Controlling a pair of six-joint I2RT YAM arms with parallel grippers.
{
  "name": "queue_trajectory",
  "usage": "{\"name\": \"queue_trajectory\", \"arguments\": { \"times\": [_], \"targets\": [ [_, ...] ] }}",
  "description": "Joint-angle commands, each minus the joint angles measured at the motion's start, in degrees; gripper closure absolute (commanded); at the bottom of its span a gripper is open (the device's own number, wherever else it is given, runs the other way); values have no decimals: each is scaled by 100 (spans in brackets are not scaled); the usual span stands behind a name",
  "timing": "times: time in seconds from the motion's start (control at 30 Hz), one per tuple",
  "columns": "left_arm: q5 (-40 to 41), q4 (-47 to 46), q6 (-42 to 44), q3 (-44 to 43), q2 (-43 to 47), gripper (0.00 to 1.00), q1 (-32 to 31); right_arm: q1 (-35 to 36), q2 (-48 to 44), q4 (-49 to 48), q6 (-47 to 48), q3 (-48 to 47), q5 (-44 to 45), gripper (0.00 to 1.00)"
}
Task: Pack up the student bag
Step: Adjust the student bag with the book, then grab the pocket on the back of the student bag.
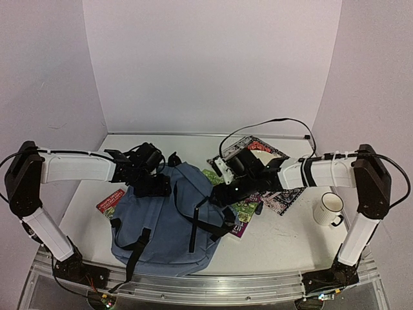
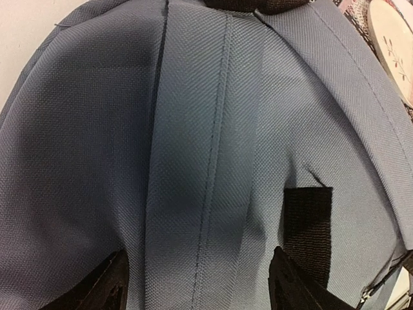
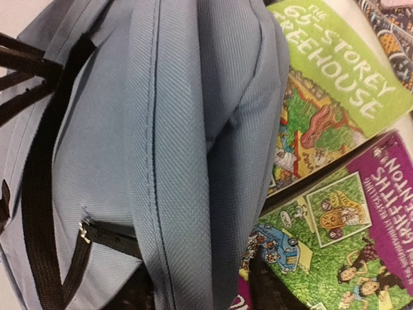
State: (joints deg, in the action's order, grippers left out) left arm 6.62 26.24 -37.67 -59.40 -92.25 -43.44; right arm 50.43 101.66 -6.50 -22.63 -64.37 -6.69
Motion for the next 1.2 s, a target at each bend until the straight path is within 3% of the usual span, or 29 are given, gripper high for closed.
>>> {"name": "queue_trajectory", "arguments": {
  "times": [0.0,0.17,0.33,0.47,0.8,0.97,1.17],
  "targets": [
    [-159,-275,60,43,-40,26,-7,191,-551,609,369,-665,457,43],
    [-191,-307,65,41,-87,26,-7,473,-482,936,406,-1080,1061,31],
    [-263,-333,80,-10,-179,26,-7,499,18,945,731,-1343,336,39],
    [-296,-328,93,-28,-186,26,-7,494,410,981,546,-1532,308,43],
    [-335,-328,102,17,-233,26,-8,482,960,1030,238,-1529,950,36],
    [-328,-327,111,63,-242,26,-9,470,1191,1027,334,-1620,749,33],
    [-285,-354,111,65,-253,26,-14,468,1285,983,485,-1630,186,48]
  ]
}}
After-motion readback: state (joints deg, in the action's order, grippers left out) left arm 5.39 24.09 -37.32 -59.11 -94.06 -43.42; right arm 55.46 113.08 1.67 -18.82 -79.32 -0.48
